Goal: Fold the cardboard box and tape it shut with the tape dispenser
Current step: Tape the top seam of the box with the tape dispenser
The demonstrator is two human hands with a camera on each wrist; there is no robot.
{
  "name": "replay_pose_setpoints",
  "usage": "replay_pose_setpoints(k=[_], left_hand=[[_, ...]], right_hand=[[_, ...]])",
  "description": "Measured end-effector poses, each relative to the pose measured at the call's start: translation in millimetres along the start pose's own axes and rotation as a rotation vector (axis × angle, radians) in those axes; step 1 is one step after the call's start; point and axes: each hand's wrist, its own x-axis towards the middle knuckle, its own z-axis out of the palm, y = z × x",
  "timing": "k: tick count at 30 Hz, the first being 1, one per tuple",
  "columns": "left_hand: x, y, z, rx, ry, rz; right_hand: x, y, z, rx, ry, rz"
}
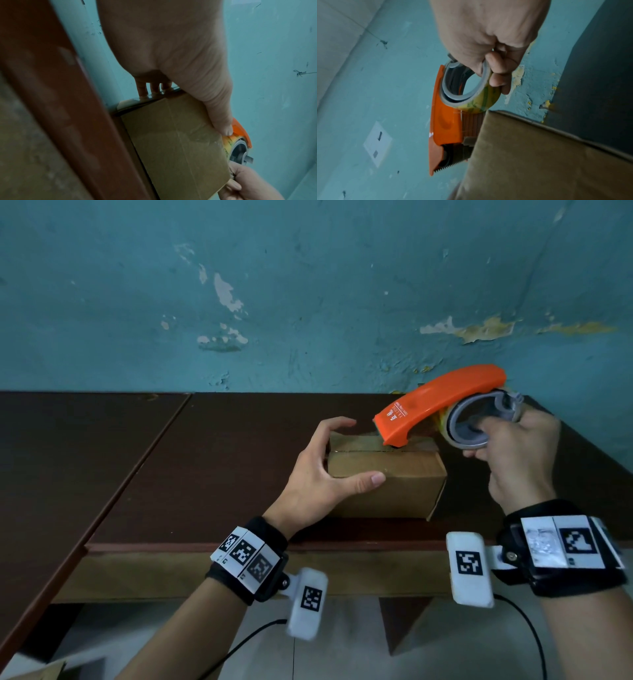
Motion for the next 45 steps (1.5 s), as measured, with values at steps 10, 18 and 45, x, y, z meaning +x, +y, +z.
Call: replay_pose_setpoints(k=[10,18,45], left_hand=[[0,0,-1,-0.014,-0.021,-0.014],[2,-2,-2,0.068,-0.059,0.014],[26,25,-13,0.240,-0.008,-0.088]], right_hand=[[-6,-6,-4,-0.320,-0.035,-0.188],[-3,-7,-2,-0.459,0.013,-0.238],[-10,-2,0,-0.386,0.045,-0.224]])
